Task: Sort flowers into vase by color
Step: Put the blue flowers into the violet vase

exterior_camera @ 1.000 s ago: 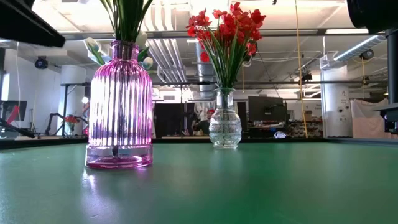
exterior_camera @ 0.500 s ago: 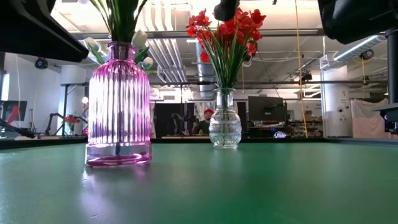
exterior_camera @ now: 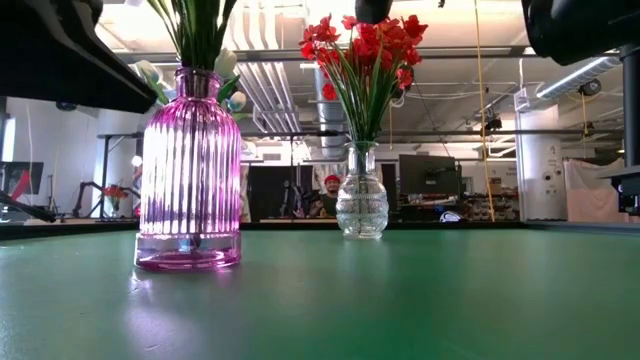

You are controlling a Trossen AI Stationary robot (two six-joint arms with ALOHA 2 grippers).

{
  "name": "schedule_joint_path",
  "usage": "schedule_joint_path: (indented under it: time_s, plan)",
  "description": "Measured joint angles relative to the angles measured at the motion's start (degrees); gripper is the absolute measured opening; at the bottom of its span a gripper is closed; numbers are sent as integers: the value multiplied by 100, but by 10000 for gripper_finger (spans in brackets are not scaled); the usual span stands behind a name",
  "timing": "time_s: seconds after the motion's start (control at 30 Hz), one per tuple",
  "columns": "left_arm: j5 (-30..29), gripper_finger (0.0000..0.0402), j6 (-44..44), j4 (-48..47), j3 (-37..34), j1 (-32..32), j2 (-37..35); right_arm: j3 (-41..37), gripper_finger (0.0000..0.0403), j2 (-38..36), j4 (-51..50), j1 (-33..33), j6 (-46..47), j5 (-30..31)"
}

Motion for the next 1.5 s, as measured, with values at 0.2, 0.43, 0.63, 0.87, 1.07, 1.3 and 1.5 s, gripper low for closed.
schedule_joint_path:
  time_s: [0.2,0.43,0.63,0.87,1.07,1.3,1.5]
  plan:
    - [4,77,91,159,-1,30,53,3,12,-2,29,-29,387,42]
    - [7,77,378,475,-1,55,53,4,12,-2,24,-121,636,42]
    - [8,77,402,498,-1,106,55,4,12,-2,-43,-140,705,46]
    - [207,77,424,556,-1,248,55,4,12,-2,-128,-195,687,53]
    - [259,77,424,645,-1,260,58,4,12,-2,-154,-294,968,45]
    - [265,77,424,686,-1,274,60,6,12,-6,-514,-317,1109,44]
    - [264,77,448,686,-1,279,60,9,12,-13,-949,-317,1501,42]
